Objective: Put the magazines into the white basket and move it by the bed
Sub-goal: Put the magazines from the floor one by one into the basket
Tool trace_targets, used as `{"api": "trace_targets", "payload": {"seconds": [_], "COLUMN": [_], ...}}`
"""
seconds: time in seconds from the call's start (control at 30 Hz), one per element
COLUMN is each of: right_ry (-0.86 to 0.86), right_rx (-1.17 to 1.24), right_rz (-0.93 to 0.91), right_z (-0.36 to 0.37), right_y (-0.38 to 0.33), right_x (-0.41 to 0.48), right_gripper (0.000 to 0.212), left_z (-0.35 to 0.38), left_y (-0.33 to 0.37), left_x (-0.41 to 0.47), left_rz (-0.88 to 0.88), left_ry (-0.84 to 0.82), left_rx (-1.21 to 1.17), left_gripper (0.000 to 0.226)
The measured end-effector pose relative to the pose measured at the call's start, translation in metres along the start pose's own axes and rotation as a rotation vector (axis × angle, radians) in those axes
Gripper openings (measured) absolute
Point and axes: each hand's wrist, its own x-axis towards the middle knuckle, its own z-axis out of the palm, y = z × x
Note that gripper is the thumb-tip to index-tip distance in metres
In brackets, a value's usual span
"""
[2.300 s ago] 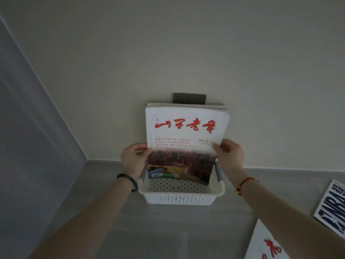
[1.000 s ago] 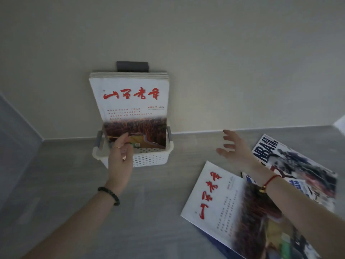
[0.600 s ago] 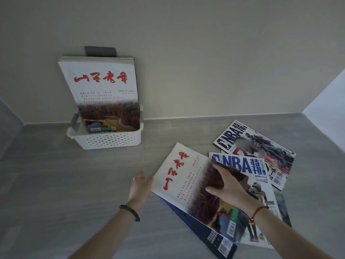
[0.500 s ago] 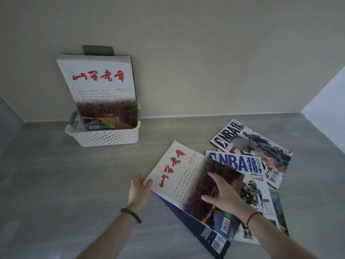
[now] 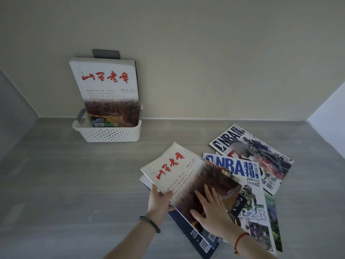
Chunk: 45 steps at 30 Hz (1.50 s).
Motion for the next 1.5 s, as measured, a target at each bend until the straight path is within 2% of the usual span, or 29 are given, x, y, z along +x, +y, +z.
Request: {"api": "trace_targets", "payload": {"seconds": [0.1, 0.2, 0.3, 0.4, 0.57, 0.67, 0.77, 0.9, 1.17, 1.33, 1.5], "right_ry": [-0.041, 0.105, 0.21, 0.17, 0.278, 0.4, 0.554, 0.662, 0.734, 0.682, 0.634], "right_rx": [0.227, 0.428, 0.703, 0.912, 0.822, 0.797, 0.886, 0.904, 0.72, 0.734, 0.72], "right_rz": [0.032, 0.043, -0.037, -0.109, -0.123, -0.192, -0.247, -0.272, -0.145, -0.055, 0.032], "right_z": [-0.016, -0.052, -0.099, -0.135, -0.175, -0.199, -0.225, -0.252, -0.249, -0.222, -0.191], "right_y": [-0.002, -0.007, -0.022, -0.041, -0.077, -0.116, -0.159, -0.208, -0.244, -0.245, -0.239], "right_x": [-0.001, 0.009, 0.024, 0.042, 0.075, 0.096, 0.125, 0.166, 0.244, 0.273, 0.291], "right_gripper": [0.078, 0.083, 0.064, 0.05, 0.024, 0.02, 0.017, 0.01, 0.018, 0.009, 0.012], "left_z": [-0.002, -0.016, -0.036, -0.057, -0.097, -0.121, -0.14, -0.169, -0.207, -0.216, -0.226], "left_y": [0.019, 0.055, 0.096, 0.137, 0.206, 0.251, 0.298, 0.35, 0.372, 0.349, 0.327], "left_x": [-0.006, -0.008, -0.009, -0.01, -0.003, 0.008, 0.025, 0.058, 0.141, 0.187, 0.216], "left_rz": [0.093, 0.241, 0.353, 0.447, 0.619, 0.727, 0.829, 0.913, 0.835, 0.737, 0.643], "left_ry": [-0.057, -0.201, -0.314, -0.349, -0.203, -0.09, 0.001, 0.091, 0.242, 0.287, 0.33], "left_rx": [0.044, 0.126, 0.226, 0.306, 0.357, 0.325, 0.28, 0.322, 0.317, 0.242, 0.272], "left_gripper": [0.034, 0.039, 0.038, 0.042, 0.035, 0.028, 0.025, 0.019, 0.022, 0.015, 0.013]}}
